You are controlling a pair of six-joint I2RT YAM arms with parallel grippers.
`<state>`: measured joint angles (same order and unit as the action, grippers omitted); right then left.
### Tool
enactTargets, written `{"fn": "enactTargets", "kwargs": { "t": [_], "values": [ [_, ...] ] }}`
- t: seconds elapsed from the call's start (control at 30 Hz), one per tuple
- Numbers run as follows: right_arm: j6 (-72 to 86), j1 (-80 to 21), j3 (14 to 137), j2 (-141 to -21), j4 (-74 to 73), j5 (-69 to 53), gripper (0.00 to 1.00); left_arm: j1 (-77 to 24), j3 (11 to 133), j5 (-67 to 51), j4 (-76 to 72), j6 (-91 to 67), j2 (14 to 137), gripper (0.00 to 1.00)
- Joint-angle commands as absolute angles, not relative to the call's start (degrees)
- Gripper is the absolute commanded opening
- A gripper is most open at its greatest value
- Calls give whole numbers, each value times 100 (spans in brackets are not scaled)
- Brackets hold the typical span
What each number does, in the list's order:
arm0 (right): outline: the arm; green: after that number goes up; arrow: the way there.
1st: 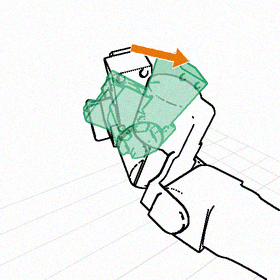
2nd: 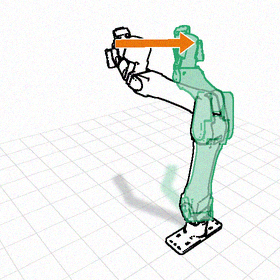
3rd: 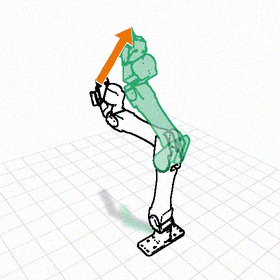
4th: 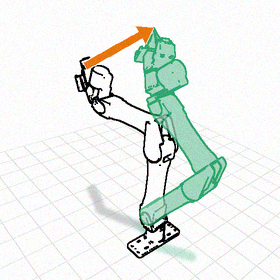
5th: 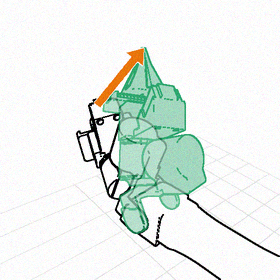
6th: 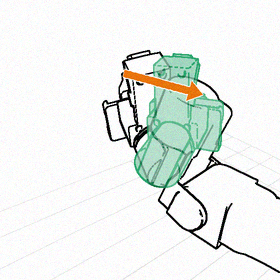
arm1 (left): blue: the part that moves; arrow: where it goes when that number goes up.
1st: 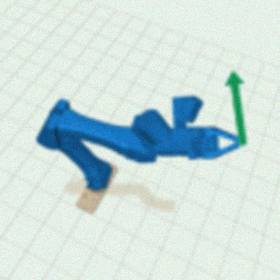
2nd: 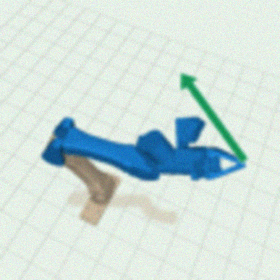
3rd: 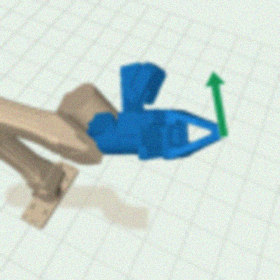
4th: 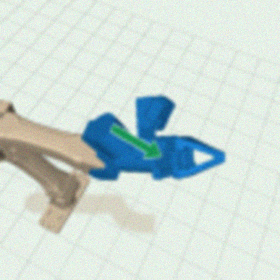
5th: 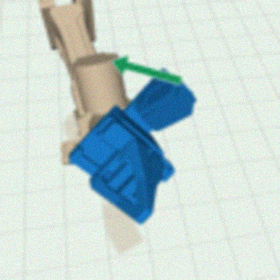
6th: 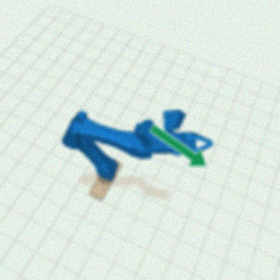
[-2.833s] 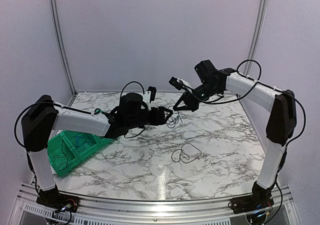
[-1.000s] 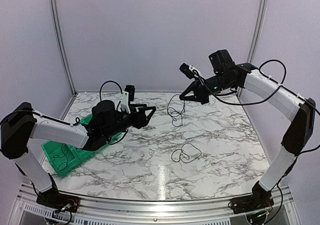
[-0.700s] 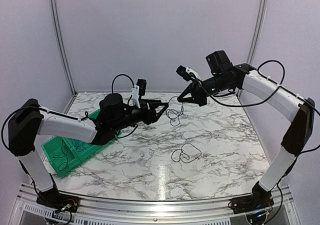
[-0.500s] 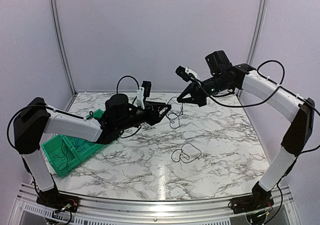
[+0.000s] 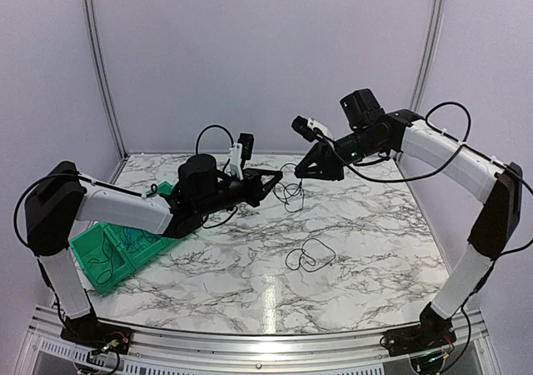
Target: Untangle the cables
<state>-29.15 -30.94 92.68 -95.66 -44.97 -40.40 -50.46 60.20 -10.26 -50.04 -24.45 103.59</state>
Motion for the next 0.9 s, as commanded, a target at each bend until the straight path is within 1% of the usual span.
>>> {"fn": "enactTargets", "kwargs": {
  "t": [0.0,0.2,0.27,0.47,0.87],
  "values": [
    [-2969,-2914,9146,-9448,-4457,-4289,24,-5036,6021,-1213,-5018,-2445,10299,0],
    [-3161,-2241,8761,-9202,-4426,-4702,36,-5011,6002,-1653,-5077,-2443,10179,0],
    [-3490,-2206,8509,-9106,-4402,-4577,38,-5001,6024,-1831,-5124,-2511,10179,0],
    [-4017,-2265,7688,-8759,-3943,-4542,50,-5001,6081,-2271,-5419,-2814,10243,0],
    [-3970,-2706,7812,-9130,-3703,-4423,54,-5005,6174,-2570,-5561,-3052,10274,0]
  ]
}}
